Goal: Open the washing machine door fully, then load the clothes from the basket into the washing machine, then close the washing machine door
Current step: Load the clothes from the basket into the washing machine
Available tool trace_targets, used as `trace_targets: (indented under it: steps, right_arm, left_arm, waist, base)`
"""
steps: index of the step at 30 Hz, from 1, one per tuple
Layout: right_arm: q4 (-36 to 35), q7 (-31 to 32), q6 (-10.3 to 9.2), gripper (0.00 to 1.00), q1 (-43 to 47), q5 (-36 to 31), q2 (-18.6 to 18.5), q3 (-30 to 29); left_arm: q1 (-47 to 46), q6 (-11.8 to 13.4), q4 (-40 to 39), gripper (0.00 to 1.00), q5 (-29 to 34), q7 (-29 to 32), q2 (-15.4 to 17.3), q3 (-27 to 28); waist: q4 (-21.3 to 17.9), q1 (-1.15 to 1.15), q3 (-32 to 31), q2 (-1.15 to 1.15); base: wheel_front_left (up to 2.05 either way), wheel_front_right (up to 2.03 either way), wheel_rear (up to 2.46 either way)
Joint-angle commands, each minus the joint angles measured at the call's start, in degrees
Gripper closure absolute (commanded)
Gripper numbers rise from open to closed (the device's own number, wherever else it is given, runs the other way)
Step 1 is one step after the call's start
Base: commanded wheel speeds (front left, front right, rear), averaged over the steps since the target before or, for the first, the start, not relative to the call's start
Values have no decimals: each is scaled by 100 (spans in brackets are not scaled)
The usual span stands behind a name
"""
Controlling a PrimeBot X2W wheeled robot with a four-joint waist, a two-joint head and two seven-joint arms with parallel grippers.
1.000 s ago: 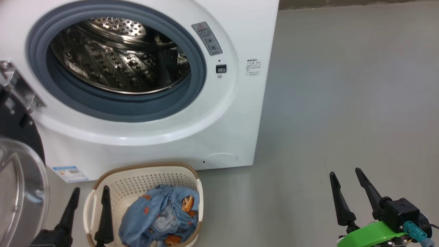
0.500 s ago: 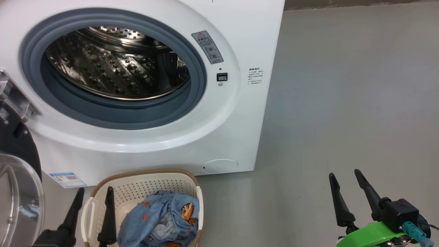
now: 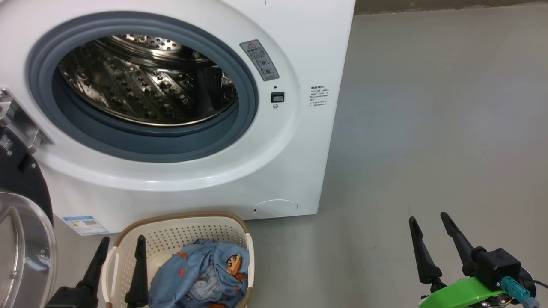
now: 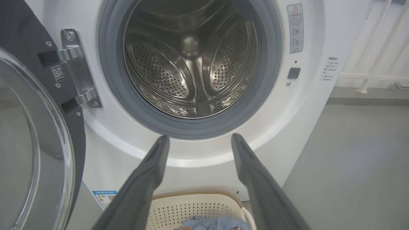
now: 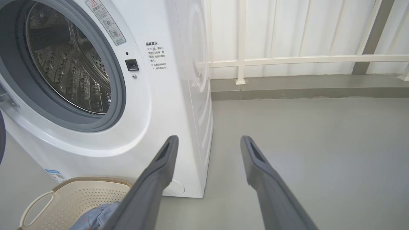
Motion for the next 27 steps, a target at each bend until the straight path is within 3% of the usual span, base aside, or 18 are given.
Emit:
trace_targets:
  steps: [1, 17, 27]
  right_arm:
    - [-119, -69, 9, 0, -103, 73, -20, 144]
    - [-38, -69, 9, 0, -121, 107, -20, 159]
    - [98, -69, 9, 0, -339, 218, -20, 214]
  left_arm:
    - [-187, -6, -107, 0, -46, -37, 73, 167]
    - [-203, -37, -88, 0, -61, -37, 73, 132]
    - [-497, -43, 263, 0, -407, -37, 73, -69]
  waist:
    - [8, 0, 2, 0]
    - [25, 0, 83, 0]
    - [-35, 0, 750, 0]
  base:
    - [0, 0, 0]
    - [0, 0, 0]
    - [0, 0, 0]
